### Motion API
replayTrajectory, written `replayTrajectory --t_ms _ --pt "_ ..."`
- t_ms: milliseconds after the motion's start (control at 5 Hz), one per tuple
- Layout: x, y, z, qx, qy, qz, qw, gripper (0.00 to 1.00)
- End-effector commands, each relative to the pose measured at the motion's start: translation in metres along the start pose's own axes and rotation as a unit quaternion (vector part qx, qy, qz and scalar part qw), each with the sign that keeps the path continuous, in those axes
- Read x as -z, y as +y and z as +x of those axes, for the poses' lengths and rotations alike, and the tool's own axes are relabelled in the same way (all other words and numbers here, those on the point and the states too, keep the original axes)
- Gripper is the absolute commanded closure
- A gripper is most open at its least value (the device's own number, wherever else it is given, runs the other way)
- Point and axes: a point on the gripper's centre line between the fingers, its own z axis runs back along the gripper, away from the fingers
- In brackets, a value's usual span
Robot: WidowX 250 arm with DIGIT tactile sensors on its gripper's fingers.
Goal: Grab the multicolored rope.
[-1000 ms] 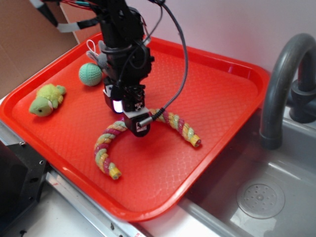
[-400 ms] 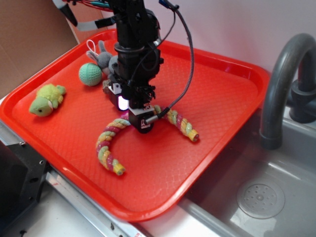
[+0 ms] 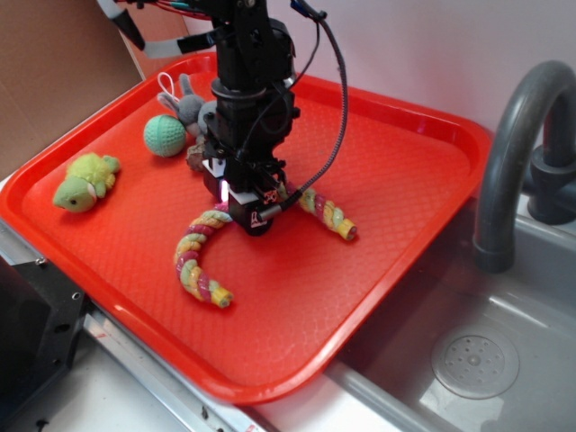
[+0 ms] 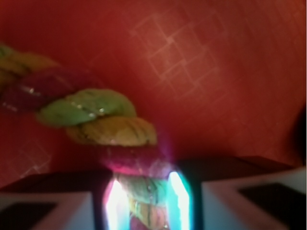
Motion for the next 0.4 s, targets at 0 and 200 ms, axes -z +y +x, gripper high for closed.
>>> replayTrajectory --t_ms 0,200 --pt "-0.059 0.021 -0.010 0.002 -0.084 -0.051 0.995 1.00" --pt "-0.104 0.040 -0.034 -0.022 -0.184 -0.053 0.981 1.00"
